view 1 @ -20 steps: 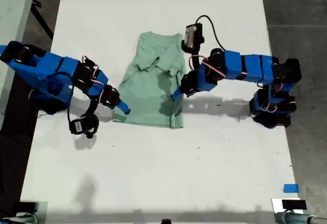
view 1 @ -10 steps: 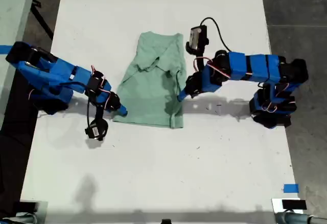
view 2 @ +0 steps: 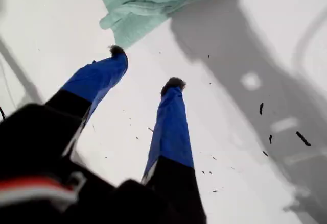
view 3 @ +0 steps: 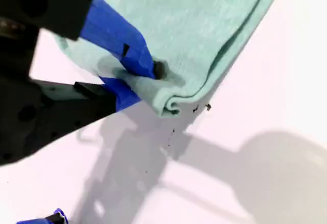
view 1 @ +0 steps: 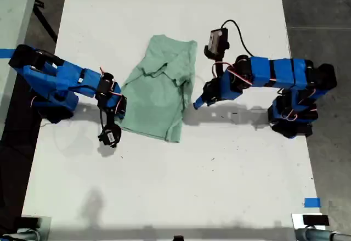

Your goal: Fold t-shirt

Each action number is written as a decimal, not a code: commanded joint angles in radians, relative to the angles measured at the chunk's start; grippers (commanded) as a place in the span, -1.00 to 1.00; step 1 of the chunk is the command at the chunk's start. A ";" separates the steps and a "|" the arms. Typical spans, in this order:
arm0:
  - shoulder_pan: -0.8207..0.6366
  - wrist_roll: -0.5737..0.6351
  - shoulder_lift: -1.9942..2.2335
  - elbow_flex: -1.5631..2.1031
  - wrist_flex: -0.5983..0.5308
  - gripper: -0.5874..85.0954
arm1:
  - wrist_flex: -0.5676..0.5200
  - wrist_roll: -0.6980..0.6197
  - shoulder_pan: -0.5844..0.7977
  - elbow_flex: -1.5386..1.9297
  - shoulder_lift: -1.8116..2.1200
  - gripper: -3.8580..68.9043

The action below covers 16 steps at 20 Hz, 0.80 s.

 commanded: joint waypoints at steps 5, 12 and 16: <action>0.049 0.035 -0.259 -0.499 0.161 -0.98 | -0.049 0.020 -0.012 0.023 0.072 -0.40; 0.137 0.117 -0.718 -1.066 0.304 -0.99 | -0.063 0.037 -0.018 0.060 0.087 -0.43; 0.132 0.149 -0.827 -1.287 0.387 -0.99 | -0.086 0.038 -0.020 0.077 0.089 -0.43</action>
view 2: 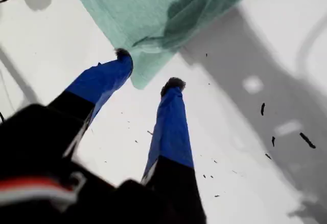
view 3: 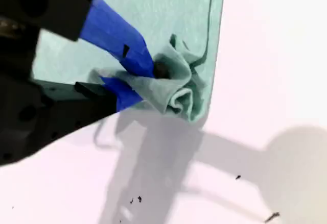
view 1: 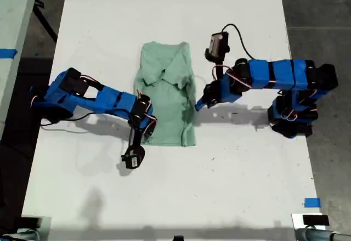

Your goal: Fold t-shirt

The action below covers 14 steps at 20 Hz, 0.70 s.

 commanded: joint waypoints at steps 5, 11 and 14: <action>-0.014 0.075 0.060 -0.098 -0.034 -0.99 | -0.034 0.011 -0.014 0.005 0.072 -0.44; -0.057 0.150 0.058 -0.098 -0.107 -0.38 | -0.040 0.018 -0.015 0.018 0.072 -0.45; -0.057 0.202 0.179 -0.084 -0.129 -0.29 | -0.043 0.018 -0.014 0.026 0.072 -0.45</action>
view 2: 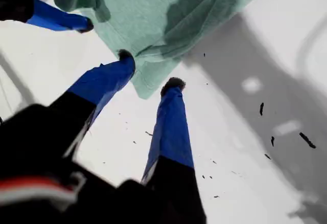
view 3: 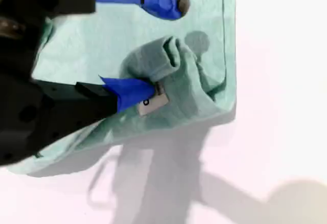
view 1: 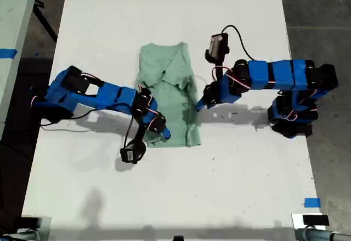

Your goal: Fold t-shirt

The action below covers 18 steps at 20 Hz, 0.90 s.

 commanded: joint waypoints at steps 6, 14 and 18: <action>-0.035 0.035 0.410 0.032 0.169 -0.29 | -0.017 0.014 -0.009 0.037 0.095 -0.45; 0.049 -0.239 0.827 0.612 0.242 -0.92 | 0.032 0.140 -0.110 0.176 0.190 -0.86; 0.077 -0.314 0.974 0.798 0.137 -0.89 | -0.011 0.190 -0.169 0.178 0.195 -0.93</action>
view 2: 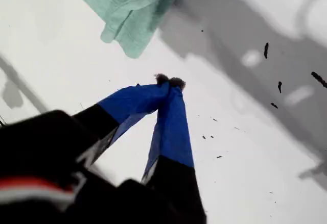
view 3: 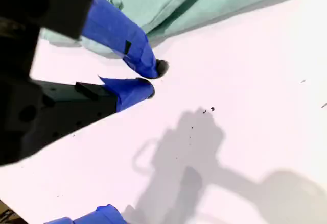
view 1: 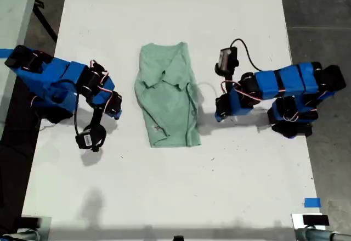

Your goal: Fold t-shirt

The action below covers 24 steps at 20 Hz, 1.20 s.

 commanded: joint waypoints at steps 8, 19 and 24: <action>0.023 0.120 -0.245 -0.233 -0.229 -0.26 | -0.008 -0.023 -0.037 -0.327 -0.285 0.00; -0.018 0.117 -0.747 -0.523 -0.314 -0.25 | 0.011 -0.028 -0.057 -0.652 -0.788 0.00; -0.049 0.091 -1.012 -0.793 -0.209 -0.44 | 0.041 -0.009 -0.074 -0.796 -0.977 -0.47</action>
